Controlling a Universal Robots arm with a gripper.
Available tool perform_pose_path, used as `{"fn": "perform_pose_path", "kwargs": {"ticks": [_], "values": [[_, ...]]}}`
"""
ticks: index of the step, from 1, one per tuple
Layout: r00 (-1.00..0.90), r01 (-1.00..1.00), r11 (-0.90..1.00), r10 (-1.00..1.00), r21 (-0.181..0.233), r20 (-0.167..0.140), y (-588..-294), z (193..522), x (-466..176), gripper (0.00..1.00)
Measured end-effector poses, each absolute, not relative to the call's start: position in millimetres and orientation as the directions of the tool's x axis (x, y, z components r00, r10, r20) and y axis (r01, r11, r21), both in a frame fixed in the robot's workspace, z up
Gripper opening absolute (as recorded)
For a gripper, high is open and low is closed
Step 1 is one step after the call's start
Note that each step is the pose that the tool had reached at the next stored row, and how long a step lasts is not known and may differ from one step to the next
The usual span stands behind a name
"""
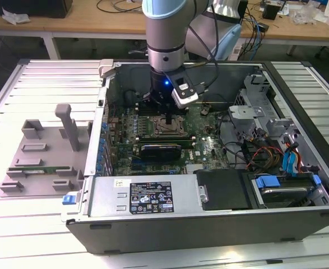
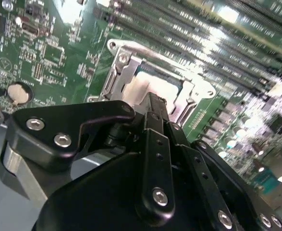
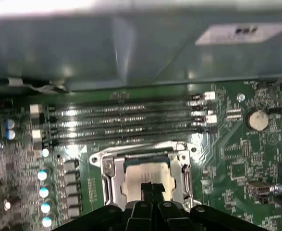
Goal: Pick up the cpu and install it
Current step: 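Install the first cpu locking lever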
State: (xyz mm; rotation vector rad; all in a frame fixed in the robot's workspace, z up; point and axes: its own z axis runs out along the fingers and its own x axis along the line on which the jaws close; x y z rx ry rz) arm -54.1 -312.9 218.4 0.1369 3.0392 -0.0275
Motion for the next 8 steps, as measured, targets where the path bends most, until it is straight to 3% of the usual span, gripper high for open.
{"fn": "perform_pose_path", "kwargs": {"ticks": [8], "values": [[-0.992, 0.087, 0.996, 0.085, -0.014, -0.094, -322.2, 225.7, -52.0, 0.11]]}}
